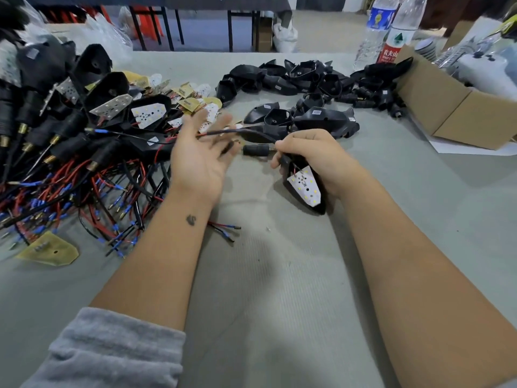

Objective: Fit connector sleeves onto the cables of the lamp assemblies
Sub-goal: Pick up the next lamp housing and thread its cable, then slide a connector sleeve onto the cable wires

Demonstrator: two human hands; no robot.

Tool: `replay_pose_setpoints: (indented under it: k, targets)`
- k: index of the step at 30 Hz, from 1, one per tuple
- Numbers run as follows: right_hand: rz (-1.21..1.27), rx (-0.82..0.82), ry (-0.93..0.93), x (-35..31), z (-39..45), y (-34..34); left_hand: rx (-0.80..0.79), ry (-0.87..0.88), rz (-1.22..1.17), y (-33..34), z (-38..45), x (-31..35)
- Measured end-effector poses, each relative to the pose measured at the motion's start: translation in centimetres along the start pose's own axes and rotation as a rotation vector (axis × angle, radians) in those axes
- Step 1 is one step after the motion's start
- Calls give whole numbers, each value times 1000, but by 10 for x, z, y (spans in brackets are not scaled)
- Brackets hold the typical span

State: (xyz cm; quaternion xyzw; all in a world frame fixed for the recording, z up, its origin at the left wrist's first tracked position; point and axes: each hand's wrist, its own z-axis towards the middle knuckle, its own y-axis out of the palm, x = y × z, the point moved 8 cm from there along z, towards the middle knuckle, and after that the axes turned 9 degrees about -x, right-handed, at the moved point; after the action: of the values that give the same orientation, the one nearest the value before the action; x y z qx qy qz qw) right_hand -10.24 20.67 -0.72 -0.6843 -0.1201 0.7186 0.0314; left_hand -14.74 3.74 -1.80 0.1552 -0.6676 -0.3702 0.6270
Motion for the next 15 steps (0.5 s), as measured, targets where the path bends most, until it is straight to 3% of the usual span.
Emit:
replay_pose_setpoints:
  k: [6, 12, 15]
  targets:
    - [-7, 15, -20, 2, 2, -6, 22, -1, 88, 3, 0, -1]
    - [-147, -214, 58, 4, -4, 2, 87, -18, -58, -12, 2, 3]
    - [-127, -228, 62, 4, -6, 3, 161, -3, 15, -17, -1, 3]
